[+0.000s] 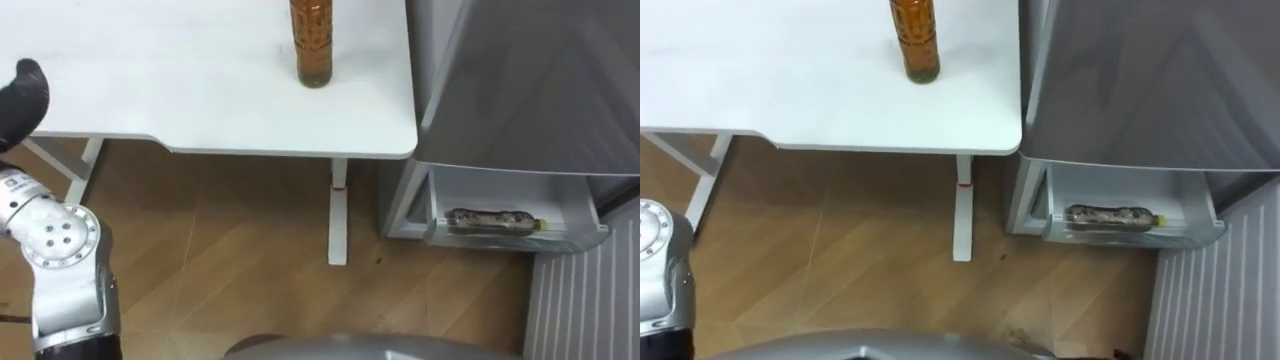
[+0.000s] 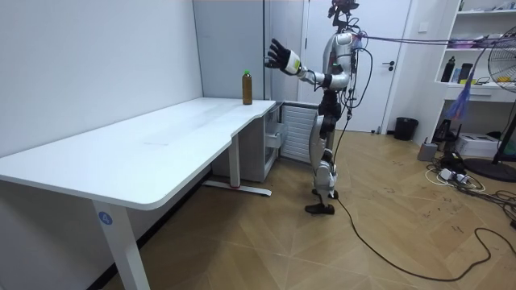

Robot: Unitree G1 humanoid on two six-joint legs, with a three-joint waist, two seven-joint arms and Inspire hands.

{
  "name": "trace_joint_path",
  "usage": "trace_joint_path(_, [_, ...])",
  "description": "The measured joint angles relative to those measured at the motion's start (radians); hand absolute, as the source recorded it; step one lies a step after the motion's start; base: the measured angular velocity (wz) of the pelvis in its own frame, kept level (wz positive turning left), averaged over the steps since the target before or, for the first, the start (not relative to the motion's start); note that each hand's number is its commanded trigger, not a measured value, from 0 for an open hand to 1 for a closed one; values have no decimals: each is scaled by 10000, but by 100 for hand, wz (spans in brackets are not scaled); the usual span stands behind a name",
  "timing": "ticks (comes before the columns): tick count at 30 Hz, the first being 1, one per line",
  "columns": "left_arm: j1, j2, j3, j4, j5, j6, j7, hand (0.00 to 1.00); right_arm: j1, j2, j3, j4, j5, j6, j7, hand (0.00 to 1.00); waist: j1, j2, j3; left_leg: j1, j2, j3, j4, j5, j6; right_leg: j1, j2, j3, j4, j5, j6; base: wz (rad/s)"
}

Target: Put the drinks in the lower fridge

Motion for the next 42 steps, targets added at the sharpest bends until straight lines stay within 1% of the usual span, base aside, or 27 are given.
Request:
trace_joint_path(2, [-2, 59, -53, -78, 146, -171, -198, 0, -2, -43, 1, 3, -152, -45, 93, 0, -84, 30, -7, 10, 1, 6, 4, 1, 0, -7, 0, 10, 7, 0, 0, 0])
trace_joint_path(3, [-2, 81, -162, -79, 204, -171, -384, 0, 15, -57, 0, 10, -300, -74, 103, 0, -104, 109, -25, 13, 3, 19, 6, 1, 0, -7, 1, 26, 6, 0, 0, -3])
trace_joint_path(4, [-2, 80, -221, -79, 214, -171, -495, 0, 22, -59, 0, 17, -350, -90, 103, 0, -110, 135, -24, 17, 3, 25, 4, 2, 0, -6, 1, 32, 6, 0, 0, -3])
trace_joint_path(5, [-2, 80, -322, -79, 195, -171, -712, 0, 27, -70, 1, 39, -362, -146, 105, 0, -110, 175, -9, 23, 8, 31, -6, 3, -1, -7, 5, 46, 8, 0, 0, 0])
trace_joint_path(6, [-2, 94, -426, -79, 187, -171, -929, 0, 12, -108, 12, 62, -367, -162, 106, 0, -146, 153, 24, 30, 11, 35, -6, 3, -2, -7, 8, 54, 4, 0, 0, 0])
trace_joint_path(7, [-3, 112, -489, -79, 180, -171, -1037, 0, 13, -123, 13, 73, -378, -161, 107, 0, -193, 144, 40, 36, 13, 35, -3, 4, -3, 3, 11, 53, 3, 0, 0, 0])
trace_joint_path(10, [-2, 188, -877, -79, -26, -172, -1742, 0, -5, -125, 27, 160, -548, -155, 104, 0, -345, 129, 56, 48, 22, 39, -4, 6, -6, 4, 20, 55, 5, 0, 0, 0])
trace_joint_path(12, [-2, 208, -1217, -74, -422, -166, -2254, 0, -166, -123, 25, 349, -662, -141, 95, 0, -387, 100, 69, 48, 21, 44, -15, 6, -7, -7, 22, 91, 4, -1, 0, 0])
trace_joint_path(14, [-50, 207, -1576, -73, -969, -135, -2951, 0, -258, -102, 24, 462, -871, -124, 97, 0, -491, 13, 112, 40, 21, 48, -17, 6, -7, -12, 21, 94, -2, -4, -1, 0])
trace_joint_path(15, [-128, 207, -1687, -67, -1427, -119, -3180, 0, -252, -106, 24, 477, -932, -123, 91, 0, -524, -29, 129, 26, 26, 73, -15, 6, -7, -43, 22, 131, -3, -4, -2, -4])
trace_joint_path(17, [-229, 207, -1761, 0, -1936, -105, -3525, 0, -252, -112, 17, 483, -1063, -101, 51, 0, -574, -69, 140, 15, 28, 136, -23, 6, -7, -85, 27, 242, -11, -5, -3, -10])
trace_joint_path(19, [-309, 210, -1760, 226, -2502, -97, -3850, 0, -255, -112, -1, 474, -1286, 3, 29, 0, -664, -80, 132, 16, 22, 162, -50, 6, -6, -123, 28, 322, -10, -9, -9, -12])
trace_joint_path(21, [-474, 211, -1763, 733, -2980, 49, -4163, 0, -334, -99, -4, 488, -1910, 134, 35, 0, -793, -56, 113, 14, 15, 178, -90, 6, -5, -185, 33, 418, 3, -9, -9, -11])
trace_joint_path(22, [-515, 214, -1756, 874, -2983, 107, -4226, 0, -348, -95, -4, 488, -2019, 171, 35, 0, -836, -49, 107, 14, 18, 187, -94, 6, -5, -197, 37, 437, 4, -9, -9, -9])
trace_joint_path(23, [-635, 218, -1765, 1106, -2983, 262, -4304, 0, -368, -81, -2, 492, -2205, 232, 33, 0, -923, -23, 90, 16, 22, 189, -94, 6, -5, -222, 45, 472, 17, -9, -9, -8])
trace_joint_path(25, [-878, 239, -1872, 1462, -2985, 396, -4443, 0, -349, -78, 3, 494, -2279, 315, -9, 0, -942, -53, 97, 32, 31, 192, -90, 6, -6, -230, 61, 554, 25, -6, -13, -11])
trace_joint_path(27, [-1072, 341, -1949, 1653, -3103, 661, -4703, 0, -345, -80, 0, 495, -2304, 438, -139, 0, -995, -60, 90, 55, 36, 194, -95, 4, -6, -234, 65, 597, 37, -4, -15, -9])
trace_joint_path(30, [-1427, 411, -1887, 2134, -3145, 756, -5025, 0, -324, -73, -232, 566, -2560, 551, -139, 0, -1057, -7, 69, 168, 53, 195, -85, -36, -15, -190, 96, 764, 50, 0, -22, -15])
trace_joint_path(31, [-1456, 412, -1856, 2212, -3146, 775, -5080, 0, -317, -73, -255, 567, -2642, 589, -139, 0, -1060, 13, 71, 206, 56, 194, -87, -50, -17, -168, 105, 816, 50, 2, -26, -22])
trace_joint_path(32, [-1520, 425, -1822, 2400, -3146, 820, -5168, 0, -310, -73, -276, 574, -2701, 661, -139, 0, -1077, 60, 51, 246, 64, 194, -85, -73, -19, -155, 116, 859, 55, 6, -32, -15])
trace_joint_path(33, [-1587, 425, -1809, 2537, -3146, 928, -5203, 0, -312, -67, -275, 587, -2813, 735, -139, 0, -1149, 97, 58, 277, 63, 191, -86, -76, -16, -138, 116, 863, 70, 7, -33, -10])
trace_joint_path(36, [-1626, 424, -1744, 2713, -3305, 1083, -5380, 0, -238, -33, -310, 572, -3069, 794, -128, 0, -1207, 151, 66, 330, 79, 195, -94, -78, -17, -178, 134, 901, 200, 6, -33, -8])
trace_joint_path(39, [-1822, 424, -1629, 3007, -4017, 1248, -5391, 0, -130, 22, -520, 460, -3237, 1066, -113, 0, -1222, 147, 67, 376, 105, 195, -92, -88, -26, -199, 160, 911, 243, 10, -39, -11])
trace_joint_path(40, [-1862, 424, -1614, 3057, -4107, 1288, -5386, 0, -112, 27, -544, 447, -3243, 1105, -112, 0, -1222, 147, 67, 377, 109, 197, -88, -88, -26, -209, 164, 920, 255, 12, -42, -7])
trace_joint_path(41, [-1944, 424, -1605, 3158, -4243, 1356, -5373, 0, -38, 33, -574, 434, -3332, 1183, -87, 0, -1235, 110, 91, 376, 114, 198, -81, -87, -27, -225, 182, 1005, 284, 13, -44, -6])
trace_joint_path(42, [-1997, 423, -1605, 3252, -4242, 1408, -5370, 0, -6, 35, -575, 377, -3447, 1250, -25, 0, -1248, 117, 87, 379, 128, 207, -69, -87, -27, -253, 199, 1093, 356, 11, -46, -5])
